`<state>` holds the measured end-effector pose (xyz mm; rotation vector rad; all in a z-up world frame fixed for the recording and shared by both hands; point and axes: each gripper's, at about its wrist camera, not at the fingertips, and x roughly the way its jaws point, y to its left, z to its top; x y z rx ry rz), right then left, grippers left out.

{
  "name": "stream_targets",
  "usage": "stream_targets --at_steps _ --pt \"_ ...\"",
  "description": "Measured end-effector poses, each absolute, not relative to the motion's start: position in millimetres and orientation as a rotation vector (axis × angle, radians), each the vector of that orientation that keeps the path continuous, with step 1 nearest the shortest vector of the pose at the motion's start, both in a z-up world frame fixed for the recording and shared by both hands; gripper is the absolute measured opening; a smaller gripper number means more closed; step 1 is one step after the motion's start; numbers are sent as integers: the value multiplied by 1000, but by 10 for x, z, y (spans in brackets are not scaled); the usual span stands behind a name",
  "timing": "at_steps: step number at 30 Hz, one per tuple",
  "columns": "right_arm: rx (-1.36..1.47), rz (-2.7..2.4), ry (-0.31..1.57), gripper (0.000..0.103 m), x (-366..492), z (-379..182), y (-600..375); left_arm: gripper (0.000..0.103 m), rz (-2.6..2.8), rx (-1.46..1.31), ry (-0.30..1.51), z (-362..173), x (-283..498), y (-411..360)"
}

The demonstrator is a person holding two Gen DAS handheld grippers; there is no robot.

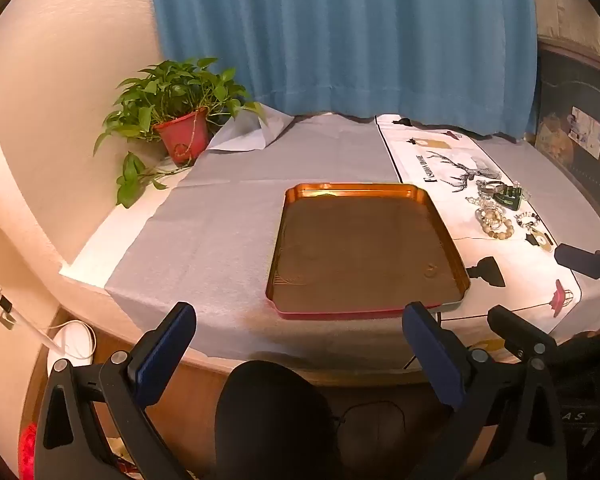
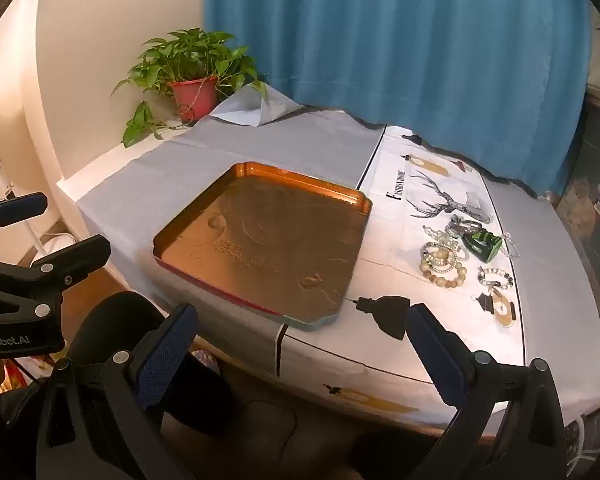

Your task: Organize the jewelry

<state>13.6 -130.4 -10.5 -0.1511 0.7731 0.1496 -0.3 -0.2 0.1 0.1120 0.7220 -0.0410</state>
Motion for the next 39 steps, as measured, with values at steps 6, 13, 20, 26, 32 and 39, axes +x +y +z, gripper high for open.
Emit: stream_targets --at_steps 6,13,20,26,32,39 --pt "-151 147 772 103 110 -88 -1306 103 -36 128 734 -7 -3 -28" --pt "-142 151 772 103 91 -52 -1324 103 -33 116 734 3 18 8" --pt "-139 154 771 103 85 -62 -1311 103 -34 119 735 -3 5 -14" --pt "-140 156 769 103 74 -43 -1318 103 -33 122 734 29 9 -7" --pt "-139 157 769 103 42 53 -1365 103 -31 125 733 27 6 -10" --pt "-138 156 766 103 55 3 -1356 103 -31 127 733 32 8 -9"
